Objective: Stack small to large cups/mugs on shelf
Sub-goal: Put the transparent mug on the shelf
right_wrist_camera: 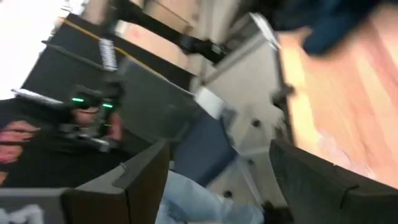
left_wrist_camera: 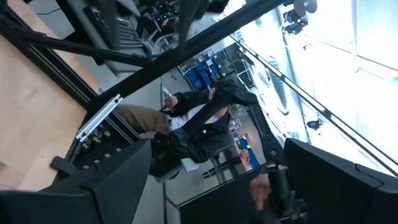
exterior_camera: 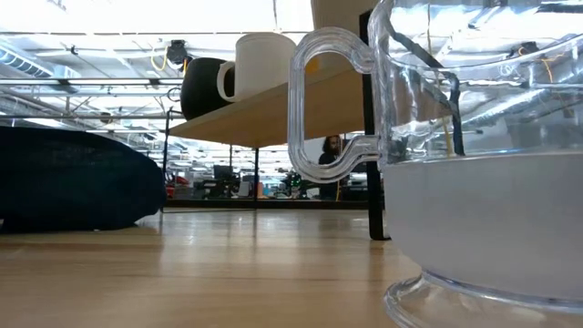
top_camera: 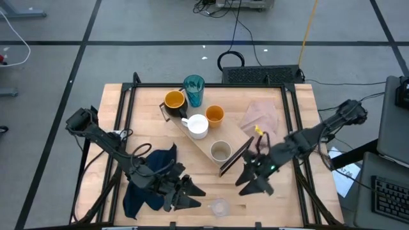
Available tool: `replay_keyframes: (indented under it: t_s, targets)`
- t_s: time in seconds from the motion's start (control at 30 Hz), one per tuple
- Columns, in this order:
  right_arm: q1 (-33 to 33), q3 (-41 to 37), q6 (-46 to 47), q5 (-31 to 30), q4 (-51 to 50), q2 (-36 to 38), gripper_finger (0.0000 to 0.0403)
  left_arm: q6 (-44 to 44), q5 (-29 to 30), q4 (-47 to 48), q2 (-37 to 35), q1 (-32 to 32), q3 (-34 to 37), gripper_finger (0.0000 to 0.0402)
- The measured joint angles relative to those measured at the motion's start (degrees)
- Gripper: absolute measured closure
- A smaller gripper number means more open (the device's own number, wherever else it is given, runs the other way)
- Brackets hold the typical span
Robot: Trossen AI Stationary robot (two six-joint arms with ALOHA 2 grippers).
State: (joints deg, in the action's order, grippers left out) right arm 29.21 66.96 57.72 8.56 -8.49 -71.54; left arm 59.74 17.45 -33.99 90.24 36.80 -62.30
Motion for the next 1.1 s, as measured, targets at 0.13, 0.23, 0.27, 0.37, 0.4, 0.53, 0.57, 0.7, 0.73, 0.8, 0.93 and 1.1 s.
replay_keyframes:
  t_s: [0.13, 0.23, 0.27, 0.37, 0.4, 0.53, 0.57, 0.7, 0.73, 0.8, 0.93, 1.1]
  targets:
    - [2.24, 0.00, 2.27, -1.10, -3.65, -3.76, 0.0153, -0.09, -0.02, 0.43, 0.00, 0.00, 0.00, 0.0036]
    - [3.42, 0.00, 4.09, -0.88, -6.76, -6.60, 0.0169, -0.06, -0.02, 0.43, 0.00, -0.02, 0.00, 0.0036]
    - [3.81, 0.00, 5.05, -0.83, -8.14, -7.41, 0.0174, 0.08, -0.02, 0.43, 0.00, -0.02, 0.00, 0.0036]
    - [4.35, 0.00, 7.56, 1.06, -10.71, -9.37, 0.0186, 0.47, -0.18, 0.43, 0.00, -0.02, 0.00, 0.0036]
    - [4.35, 0.00, 8.10, 1.98, -11.65, -9.99, 0.0189, 0.92, -0.82, 0.50, 0.00, -0.02, 0.00, 0.0036]
    - [4.28, 0.00, 9.85, 3.65, -13.21, -12.17, 0.0192, 4.53, -5.68, 3.94, 0.00, 0.03, -0.01, 0.0036]
    - [4.28, 0.00, 10.21, 3.75, -13.05, -12.80, 0.0192, 6.25, -7.01, 5.78, 0.00, 0.12, -0.02, 0.0036]
    - [4.44, 0.00, 10.17, 7.50, -12.58, -15.78, 0.0192, 12.44, -10.49, 14.85, 0.02, 1.00, -0.02, 0.0036]
    - [4.72, 0.00, 10.22, 8.16, -12.90, -16.44, 0.0192, 14.02, -10.49, 17.00, 0.02, 1.45, -0.02, 0.0037]
    - [5.56, 0.00, 10.18, 8.06, -13.58, -17.43, 0.0192, 17.33, -10.41, 21.79, 0.02, 2.15, -0.02, 0.0037]
    - [7.41, 0.00, 9.95, 7.95, -13.31, -18.47, 0.0192, 19.64, -9.58, 30.15, 0.07, 2.34, -0.02, 0.0037]
    - [9.52, 0.00, 9.96, 7.71, -13.60, -19.33, 0.0192, 16.94, -8.03, 38.64, 1.37, 2.23, -0.02, 0.0037]
